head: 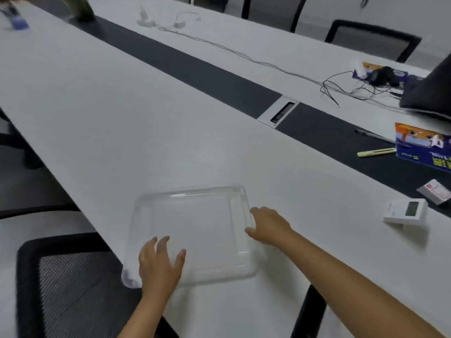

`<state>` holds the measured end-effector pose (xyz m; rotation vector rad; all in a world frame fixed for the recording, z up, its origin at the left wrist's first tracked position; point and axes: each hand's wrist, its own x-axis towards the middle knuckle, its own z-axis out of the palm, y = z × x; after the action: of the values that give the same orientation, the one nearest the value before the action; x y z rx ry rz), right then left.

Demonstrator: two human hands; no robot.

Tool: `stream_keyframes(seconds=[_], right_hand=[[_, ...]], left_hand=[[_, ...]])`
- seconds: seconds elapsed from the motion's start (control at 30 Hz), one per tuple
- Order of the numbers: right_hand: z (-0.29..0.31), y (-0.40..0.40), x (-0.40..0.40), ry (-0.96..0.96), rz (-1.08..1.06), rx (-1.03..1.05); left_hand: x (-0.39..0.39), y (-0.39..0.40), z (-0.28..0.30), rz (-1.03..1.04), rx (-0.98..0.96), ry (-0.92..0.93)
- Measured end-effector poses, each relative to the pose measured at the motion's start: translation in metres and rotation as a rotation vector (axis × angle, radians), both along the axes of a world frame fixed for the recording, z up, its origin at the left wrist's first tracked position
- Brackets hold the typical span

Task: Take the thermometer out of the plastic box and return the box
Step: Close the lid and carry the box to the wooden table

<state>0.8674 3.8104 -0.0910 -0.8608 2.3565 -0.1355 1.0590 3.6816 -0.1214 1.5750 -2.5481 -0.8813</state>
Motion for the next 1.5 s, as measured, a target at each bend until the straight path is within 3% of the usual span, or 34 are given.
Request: stream_keyframes(seconds=[0.13, 0.37, 0.53, 0.7, 0.87, 1.0, 1.2, 1.5], right_hand=[[-0.022, -0.036, 0.038, 0.049, -0.228, 0.039], [-0.013, -0.029, 0.048, 0.059, -0.693, -0.227], [0.053, 0.013, 0.034, 0.353, -0.600, -0.431], [0.108, 0.112, 0.045, 0.497, -0.796, -0.458], [0.105, 0.240, 0.104, 0.528, -1.104, -0.448], [0.094, 0.312, 0.147, 0.542, -1.211, -0.427], [0.065, 0.363, 0.186, 0.557, -1.281, -0.385], [0.056, 0.385, 0.181, 0.569, -1.225, -0.424]], left_hand=[[0.033, -0.041, -0.012, 0.138, 0.044, -0.095], [0.037, -0.065, -0.005, 0.315, 0.190, -0.022], [0.029, -0.030, 0.022, 0.312, 0.391, 0.246], [0.000, 0.031, 0.066, 0.068, 0.401, 0.417], [-0.018, 0.112, 0.091, -0.301, 0.282, 0.350], [-0.019, 0.162, 0.092, -0.539, 0.162, 0.242], [-0.009, 0.206, 0.089, -0.705, 0.028, 0.141], [-0.006, 0.230, 0.085, -0.735, -0.116, 0.133]])
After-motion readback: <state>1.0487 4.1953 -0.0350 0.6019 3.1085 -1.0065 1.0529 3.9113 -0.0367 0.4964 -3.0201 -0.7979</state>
